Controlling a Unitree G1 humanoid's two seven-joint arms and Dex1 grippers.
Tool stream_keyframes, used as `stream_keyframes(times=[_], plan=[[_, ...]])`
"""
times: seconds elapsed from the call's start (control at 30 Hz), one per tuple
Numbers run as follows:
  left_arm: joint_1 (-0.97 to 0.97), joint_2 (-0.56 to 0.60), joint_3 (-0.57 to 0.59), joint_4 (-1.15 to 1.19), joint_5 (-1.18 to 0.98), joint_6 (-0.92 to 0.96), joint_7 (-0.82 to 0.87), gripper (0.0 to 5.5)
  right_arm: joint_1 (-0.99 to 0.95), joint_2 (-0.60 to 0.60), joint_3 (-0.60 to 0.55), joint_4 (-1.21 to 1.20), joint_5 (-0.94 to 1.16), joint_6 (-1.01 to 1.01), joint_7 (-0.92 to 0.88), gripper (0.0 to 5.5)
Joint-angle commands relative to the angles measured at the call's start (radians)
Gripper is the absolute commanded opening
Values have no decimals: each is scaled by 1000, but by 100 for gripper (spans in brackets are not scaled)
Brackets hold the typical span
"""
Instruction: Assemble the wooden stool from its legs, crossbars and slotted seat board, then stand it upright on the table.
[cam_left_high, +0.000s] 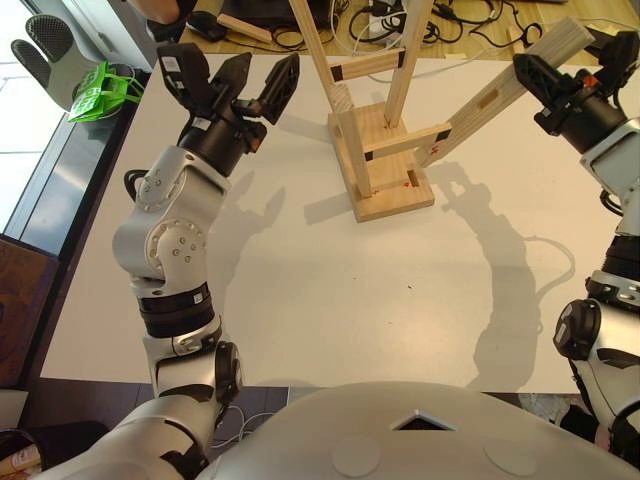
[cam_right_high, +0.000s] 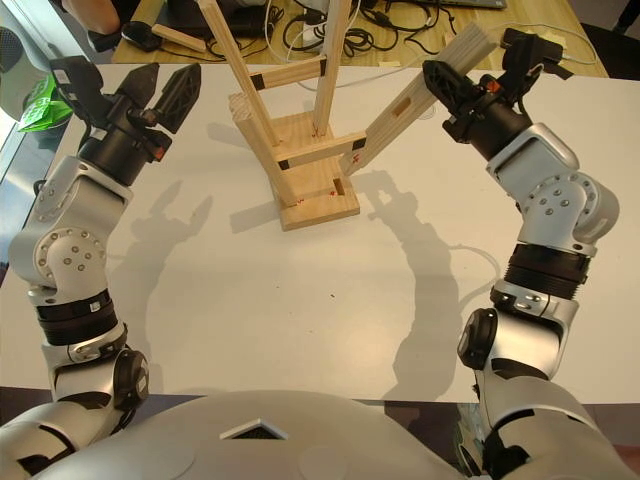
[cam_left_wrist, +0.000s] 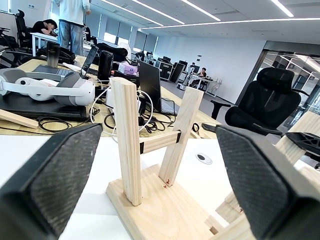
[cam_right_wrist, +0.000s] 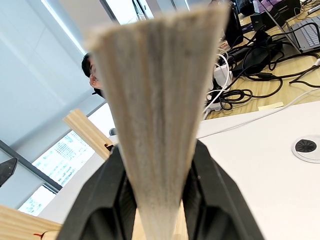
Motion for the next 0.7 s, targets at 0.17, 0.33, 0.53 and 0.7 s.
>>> stream_keyframes(times=[0.17,0.33,0.53,0.7], plan=[[-9,-7,3,-10,-1,0,12,416,11,-10,23,-8,-36,-9,27,100],[-7,-5,2,-11,3,-2,13,416,13,-11,25,-9,-47,-10,36,100],[-6,-10,4,-15,1,-5,15,416,6,-15,26,0,-58,-9,50,100],[1,-17,4,-22,-1,-5,20,416,1,-18,28,0,-64,-4,54,100]])
